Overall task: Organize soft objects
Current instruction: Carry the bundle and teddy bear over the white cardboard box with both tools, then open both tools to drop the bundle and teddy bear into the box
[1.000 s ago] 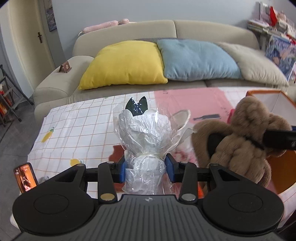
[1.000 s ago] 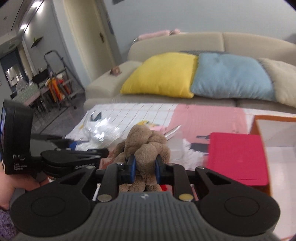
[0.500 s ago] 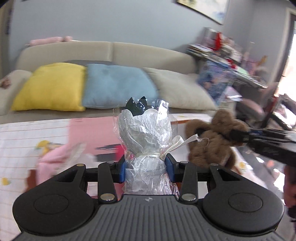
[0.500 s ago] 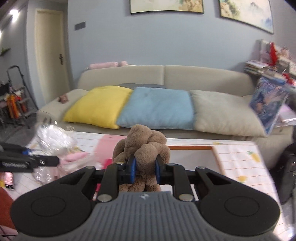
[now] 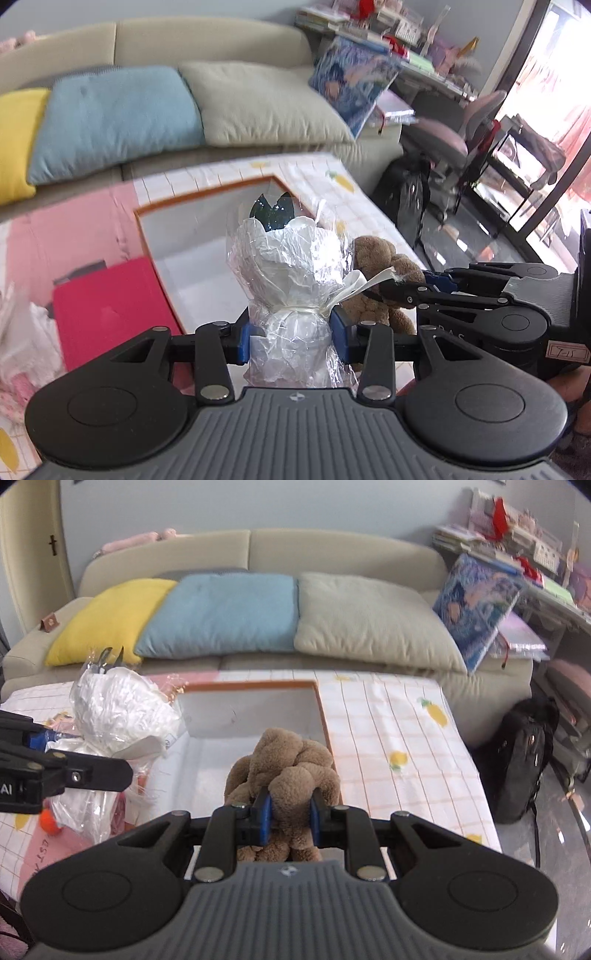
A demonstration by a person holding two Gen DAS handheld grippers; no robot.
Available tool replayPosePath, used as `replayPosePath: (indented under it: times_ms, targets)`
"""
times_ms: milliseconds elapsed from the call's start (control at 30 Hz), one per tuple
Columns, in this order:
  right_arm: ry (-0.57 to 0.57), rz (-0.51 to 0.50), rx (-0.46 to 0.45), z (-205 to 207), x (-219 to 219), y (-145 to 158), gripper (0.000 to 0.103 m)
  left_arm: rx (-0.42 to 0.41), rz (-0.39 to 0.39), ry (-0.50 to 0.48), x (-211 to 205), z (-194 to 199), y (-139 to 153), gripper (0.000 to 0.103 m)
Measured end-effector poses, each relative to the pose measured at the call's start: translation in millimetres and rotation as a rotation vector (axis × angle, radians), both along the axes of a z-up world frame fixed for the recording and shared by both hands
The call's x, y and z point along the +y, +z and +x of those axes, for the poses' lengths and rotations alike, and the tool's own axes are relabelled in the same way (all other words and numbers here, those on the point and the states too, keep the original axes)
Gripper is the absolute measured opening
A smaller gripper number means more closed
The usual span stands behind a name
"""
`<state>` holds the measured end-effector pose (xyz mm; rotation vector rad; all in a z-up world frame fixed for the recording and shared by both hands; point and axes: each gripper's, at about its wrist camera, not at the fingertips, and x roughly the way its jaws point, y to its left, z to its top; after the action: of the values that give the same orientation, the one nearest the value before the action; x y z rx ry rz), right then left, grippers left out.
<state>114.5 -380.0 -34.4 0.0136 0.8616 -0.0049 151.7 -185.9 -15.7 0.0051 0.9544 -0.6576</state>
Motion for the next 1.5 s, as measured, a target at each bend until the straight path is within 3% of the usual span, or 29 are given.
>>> replayPosePath:
  times_ms: [233, 500, 767, 933, 1000, 1167, 1267, 1333, 1500]
  targets:
    - [-0.025, 0.013, 0.063, 14.0, -6.0, -27.1, 0.019, 0.086, 0.078, -0.038, -19.3, 6.4, -26.9, 0.047]
    - [-0.029, 0.002, 0.135, 28.0, -6.6, -53.6, 0.022, 0.099, 0.226, -0.072, -45.0, 13.8, -51.6, 0.049]
    - [-0.024, -0.034, 0.165, 29.2, -0.9, -70.0, 0.027, 0.100, 0.292, -0.082, -52.9, 17.0, -63.4, 0.057]
    - [-0.022, -0.060, 0.161, 28.8, 2.2, -68.2, 0.034, 0.101, 0.284, -0.072, -49.8, 18.0, -63.1, 0.072]
    - [-0.028, -0.075, 0.153, 28.2, 3.5, -65.6, 0.041, 0.090, 0.263, -0.074, -47.9, 17.1, -60.3, 0.076]
    - [-0.040, -0.085, 0.121, 23.6, 5.6, -52.0, 0.043, 0.049, 0.203, -0.065, -38.8, 11.9, -45.7, 0.077]
    - [-0.061, -0.133, 0.069, 15.8, 10.7, -39.1, 0.054, -0.015, 0.149, -0.060, -27.8, 3.3, -31.4, 0.077]
    - [-0.079, -0.149, 0.023, 7.8, 13.5, -28.7, 0.054, -0.081, 0.113, -0.051, -19.8, -4.3, -19.9, 0.077]
    - [-0.149, -0.132, -0.083, -14.7, 24.4, -8.3, 0.066, -0.208, 0.044, -0.013, 0.1, -22.2, 6.4, 0.077]
